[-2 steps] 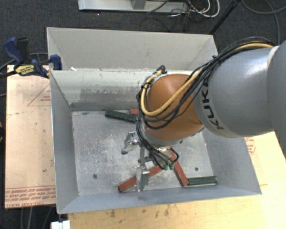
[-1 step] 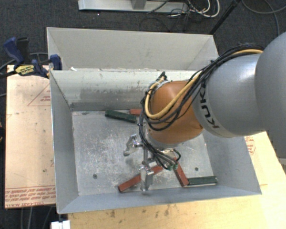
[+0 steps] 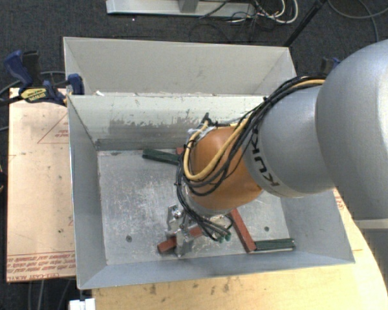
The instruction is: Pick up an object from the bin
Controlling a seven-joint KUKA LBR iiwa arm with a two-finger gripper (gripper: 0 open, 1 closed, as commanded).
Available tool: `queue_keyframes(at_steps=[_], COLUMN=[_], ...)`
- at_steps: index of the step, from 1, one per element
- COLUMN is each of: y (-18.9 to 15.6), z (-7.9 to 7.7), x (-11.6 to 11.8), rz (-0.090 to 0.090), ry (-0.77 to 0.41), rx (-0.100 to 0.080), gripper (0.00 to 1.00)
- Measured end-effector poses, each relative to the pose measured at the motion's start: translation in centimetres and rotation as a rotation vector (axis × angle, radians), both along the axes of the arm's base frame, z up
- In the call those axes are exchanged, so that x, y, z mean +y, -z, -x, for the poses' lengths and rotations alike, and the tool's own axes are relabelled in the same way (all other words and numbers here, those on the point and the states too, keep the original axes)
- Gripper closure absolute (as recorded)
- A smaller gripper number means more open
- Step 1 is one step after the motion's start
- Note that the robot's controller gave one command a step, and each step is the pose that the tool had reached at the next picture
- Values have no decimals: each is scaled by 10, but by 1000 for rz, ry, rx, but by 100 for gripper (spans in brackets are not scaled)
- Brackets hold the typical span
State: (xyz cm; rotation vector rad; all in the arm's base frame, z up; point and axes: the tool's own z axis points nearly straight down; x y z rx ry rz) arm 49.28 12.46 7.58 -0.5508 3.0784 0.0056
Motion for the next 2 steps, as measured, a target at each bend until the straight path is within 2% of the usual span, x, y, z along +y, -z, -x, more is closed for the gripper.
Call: queue_keyframes(at_steps=[1,2], y=[0,-149], z=[0,-8], x=[0,21], rz=[0,4], ry=[0,13], rx=[1,10], gripper=[100,100])
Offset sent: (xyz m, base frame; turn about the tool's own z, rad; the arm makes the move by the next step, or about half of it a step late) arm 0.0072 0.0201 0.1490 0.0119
